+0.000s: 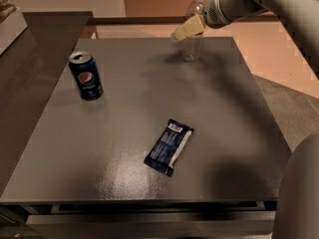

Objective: Move water bottle near rxbar blueberry

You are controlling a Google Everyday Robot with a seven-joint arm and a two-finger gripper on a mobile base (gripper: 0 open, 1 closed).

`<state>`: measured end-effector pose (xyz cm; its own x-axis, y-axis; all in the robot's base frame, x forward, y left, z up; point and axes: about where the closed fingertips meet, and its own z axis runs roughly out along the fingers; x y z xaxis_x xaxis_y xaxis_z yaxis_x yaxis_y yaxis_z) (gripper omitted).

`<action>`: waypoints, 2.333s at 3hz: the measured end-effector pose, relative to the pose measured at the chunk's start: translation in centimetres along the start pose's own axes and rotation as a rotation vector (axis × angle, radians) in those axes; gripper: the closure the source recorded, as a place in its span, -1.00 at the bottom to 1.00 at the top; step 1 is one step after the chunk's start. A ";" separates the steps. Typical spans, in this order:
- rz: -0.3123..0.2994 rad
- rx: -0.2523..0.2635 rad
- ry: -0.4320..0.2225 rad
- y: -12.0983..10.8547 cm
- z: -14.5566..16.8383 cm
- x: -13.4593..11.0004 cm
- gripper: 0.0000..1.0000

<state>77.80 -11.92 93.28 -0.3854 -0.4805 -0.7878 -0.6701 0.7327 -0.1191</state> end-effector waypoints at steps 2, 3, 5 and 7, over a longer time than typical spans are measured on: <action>0.017 0.035 -0.005 -1.2 -0.1 -0.7 -0.19; 0.013 0.024 -0.015 -0.9 -0.8 -1.0 0.28; -0.059 -0.109 -0.016 3.6 -4.0 -2.0 1.00; -0.114 -0.273 -0.025 9.4 -9.2 -1.1 1.00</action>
Offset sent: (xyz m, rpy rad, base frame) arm 0.0110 -0.0157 0.0209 0.0034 -0.0278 -0.0593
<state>66.09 -9.00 98.59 -0.2846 -0.5374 -0.7938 -0.8554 0.5163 -0.0428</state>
